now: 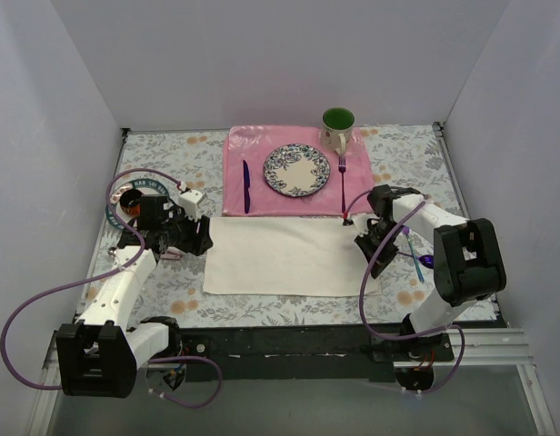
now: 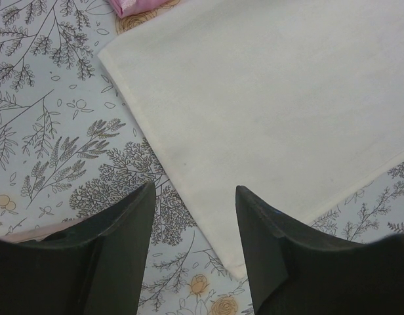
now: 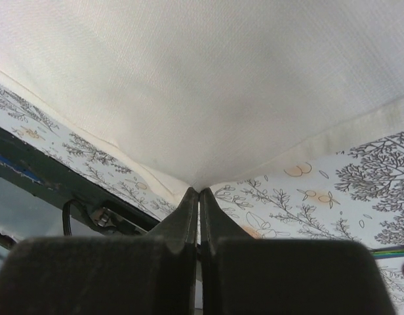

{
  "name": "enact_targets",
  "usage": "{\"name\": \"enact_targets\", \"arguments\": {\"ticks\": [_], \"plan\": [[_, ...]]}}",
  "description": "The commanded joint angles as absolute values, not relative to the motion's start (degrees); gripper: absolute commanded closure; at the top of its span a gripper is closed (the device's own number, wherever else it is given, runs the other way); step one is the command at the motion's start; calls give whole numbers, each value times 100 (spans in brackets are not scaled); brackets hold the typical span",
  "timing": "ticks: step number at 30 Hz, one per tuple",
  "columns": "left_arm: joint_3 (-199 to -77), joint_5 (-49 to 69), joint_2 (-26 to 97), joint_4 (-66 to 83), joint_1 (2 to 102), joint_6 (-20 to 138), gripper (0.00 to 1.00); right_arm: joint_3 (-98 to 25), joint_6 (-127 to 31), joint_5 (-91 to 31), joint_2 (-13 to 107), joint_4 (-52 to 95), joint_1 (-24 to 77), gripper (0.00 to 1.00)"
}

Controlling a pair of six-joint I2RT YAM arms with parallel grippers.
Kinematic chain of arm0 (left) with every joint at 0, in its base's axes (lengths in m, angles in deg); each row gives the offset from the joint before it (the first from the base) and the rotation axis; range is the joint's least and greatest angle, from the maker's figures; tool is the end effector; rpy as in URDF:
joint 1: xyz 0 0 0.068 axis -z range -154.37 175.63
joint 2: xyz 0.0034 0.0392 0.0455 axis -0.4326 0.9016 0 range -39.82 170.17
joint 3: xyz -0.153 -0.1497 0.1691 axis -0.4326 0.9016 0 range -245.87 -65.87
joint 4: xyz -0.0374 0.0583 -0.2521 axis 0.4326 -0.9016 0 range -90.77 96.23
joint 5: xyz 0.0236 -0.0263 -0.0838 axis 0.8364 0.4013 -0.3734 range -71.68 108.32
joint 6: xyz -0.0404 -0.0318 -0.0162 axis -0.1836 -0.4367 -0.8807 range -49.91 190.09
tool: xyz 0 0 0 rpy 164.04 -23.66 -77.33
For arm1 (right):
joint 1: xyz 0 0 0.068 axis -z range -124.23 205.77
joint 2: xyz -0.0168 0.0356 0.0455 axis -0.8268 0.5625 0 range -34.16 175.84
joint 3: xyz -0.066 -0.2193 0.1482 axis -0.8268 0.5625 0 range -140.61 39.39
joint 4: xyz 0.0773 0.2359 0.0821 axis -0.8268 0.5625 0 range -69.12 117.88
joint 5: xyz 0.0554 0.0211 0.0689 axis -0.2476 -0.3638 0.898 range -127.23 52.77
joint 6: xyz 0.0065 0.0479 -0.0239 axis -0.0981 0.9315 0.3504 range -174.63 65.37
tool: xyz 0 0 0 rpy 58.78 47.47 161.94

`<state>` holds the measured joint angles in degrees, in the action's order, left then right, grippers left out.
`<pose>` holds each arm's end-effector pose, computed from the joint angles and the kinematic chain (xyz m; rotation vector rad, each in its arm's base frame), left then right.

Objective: Fold the napkin into a case and place the utensils inside
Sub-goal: Smooth out the rectangle-folded napkin at the center of the board.

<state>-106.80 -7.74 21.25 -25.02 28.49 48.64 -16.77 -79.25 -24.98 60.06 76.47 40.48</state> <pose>0.2081 -0.0261 0.2337 -0.2022 2.4778 -0.7432 0.2511 0.0765 0.1644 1.0405 -2.8962 -0.3371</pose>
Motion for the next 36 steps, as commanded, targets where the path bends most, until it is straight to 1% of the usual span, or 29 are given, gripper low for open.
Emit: {"name": "enact_targets", "arguments": {"ticks": [1, 5, 7, 9, 13, 18, 24, 26, 28, 29, 30, 31, 34, 36], "plan": [[-10639, -743, 2064, -2436, 2871, 4961, 48, -1958, -8064, -2440, 5716, 8029, 4056, 99], [-10656, -726, 2056, -2506, 2871, 5110, 48, -1933, -8231, -2492, 5664, 8266, 4206, 99], [-10639, -726, 2056, -2576, 2871, 5242, 48, -1740, -8354, -2720, 5681, 8100, 4302, 99], [-10613, -804, 2064, -2602, 2871, 5347, 48, -1599, -8355, -2626, 5830, 7995, 4329, 99], [-10542, -849, 2196, -2638, 2871, 5480, 48, -1554, -8223, -2651, 6198, 7626, 4320, 99], [-10437, -910, 2328, -2875, 2871, 5769, 48, -1703, -8214, -2633, 6384, 7563, 4320, 99], [-10200, -1191, 2258, -3411, 2871, 6955, 48, -1923, -8346, -2712, 6270, 7730, 4329, 99], [-10129, -1122, 2249, -3464, 2871, 7324, 48, -1941, -8346, -2800, 6191, 7652, 4329, 99], [-10120, -981, 2319, -3403, 2871, 7299, 48, -1932, -8337, -2818, 6278, 7660, 4329, 99], [-10155, -1007, 2363, -3359, 2871, 7195, 49, -1924, -8337, -2801, 6331, 7695, 4329, 98], [-10286, -1042, 2424, -3341, 2871, 7072, 49, -1897, -8363, -2757, 6366, 7704, 4329, 94], [-10357, -1120, 2477, -3297, 2871, 6853, 48, -1854, -8381, -2722, 6393, 7721, 4329, 83], [-10726, -1226, 2793, -3174, 2871, 6307, 48, -1914, -8398, -2634, 6279, 7827, 4329, 66], [-10867, -1253, 2952, -3104, 2871, 6114, 48, -2177, -8407, -2581, 6200, 7967, 4320, 66]]}}
